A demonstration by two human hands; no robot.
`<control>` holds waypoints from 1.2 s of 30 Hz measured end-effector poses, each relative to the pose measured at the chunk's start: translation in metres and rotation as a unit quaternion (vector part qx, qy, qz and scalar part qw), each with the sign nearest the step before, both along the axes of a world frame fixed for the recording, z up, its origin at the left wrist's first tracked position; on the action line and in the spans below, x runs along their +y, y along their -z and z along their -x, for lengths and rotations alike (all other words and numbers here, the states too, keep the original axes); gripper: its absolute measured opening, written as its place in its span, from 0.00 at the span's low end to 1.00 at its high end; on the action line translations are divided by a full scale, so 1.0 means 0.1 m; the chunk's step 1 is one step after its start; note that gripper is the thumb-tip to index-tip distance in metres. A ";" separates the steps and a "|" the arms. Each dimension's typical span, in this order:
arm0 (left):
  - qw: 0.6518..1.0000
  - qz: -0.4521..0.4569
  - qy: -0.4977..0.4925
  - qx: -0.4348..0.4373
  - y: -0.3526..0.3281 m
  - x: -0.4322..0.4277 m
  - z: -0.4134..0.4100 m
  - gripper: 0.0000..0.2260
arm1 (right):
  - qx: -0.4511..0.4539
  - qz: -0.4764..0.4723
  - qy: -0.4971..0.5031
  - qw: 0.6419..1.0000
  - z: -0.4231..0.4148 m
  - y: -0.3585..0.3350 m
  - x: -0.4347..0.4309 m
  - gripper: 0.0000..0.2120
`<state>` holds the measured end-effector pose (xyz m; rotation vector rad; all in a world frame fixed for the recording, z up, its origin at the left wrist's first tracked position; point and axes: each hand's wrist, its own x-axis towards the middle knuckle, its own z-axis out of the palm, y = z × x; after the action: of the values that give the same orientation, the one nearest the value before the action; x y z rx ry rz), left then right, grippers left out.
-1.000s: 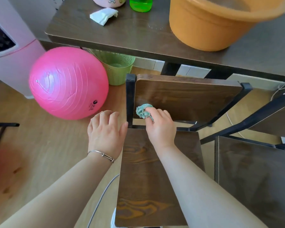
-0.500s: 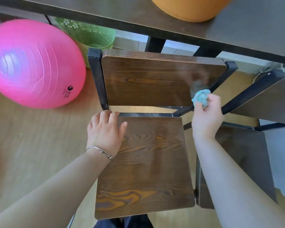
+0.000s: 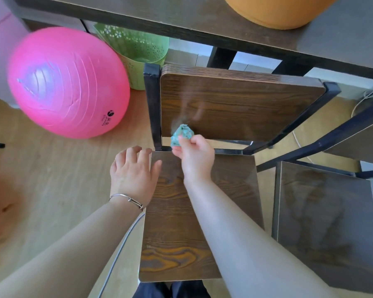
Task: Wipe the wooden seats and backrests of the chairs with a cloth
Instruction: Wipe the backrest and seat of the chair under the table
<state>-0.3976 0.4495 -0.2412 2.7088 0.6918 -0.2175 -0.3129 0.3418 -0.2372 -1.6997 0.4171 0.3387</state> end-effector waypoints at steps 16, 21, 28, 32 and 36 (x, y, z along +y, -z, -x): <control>0.999 0.003 0.038 0.022 0.08 -0.41 -0.16 0.22 | 0.026 0.010 0.157 0.987 -0.31 0.18 -0.97 0.02; 0.998 0.009 0.062 0.025 0.13 -0.67 -0.31 0.22 | -0.035 0.098 0.189 0.976 -0.53 0.11 -1.76 0.06; 0.996 0.012 0.087 0.033 0.12 -0.90 -0.40 0.23 | -0.174 0.268 0.097 0.943 -0.74 -0.26 -2.07 0.07; 0.995 0.006 0.093 0.047 0.15 -0.97 -0.44 0.23 | -0.187 0.323 0.068 0.925 -0.76 -0.08 -2.07 0.06; 0.993 0.003 0.098 0.071 0.21 -1.03 -0.42 0.24 | -0.145 0.326 0.068 0.932 -0.71 0.19 -2.06 0.06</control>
<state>-0.3551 0.3463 -0.2624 2.7751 0.4595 -0.4637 -0.2419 0.1357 -0.2559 -2.3107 0.4525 -0.1837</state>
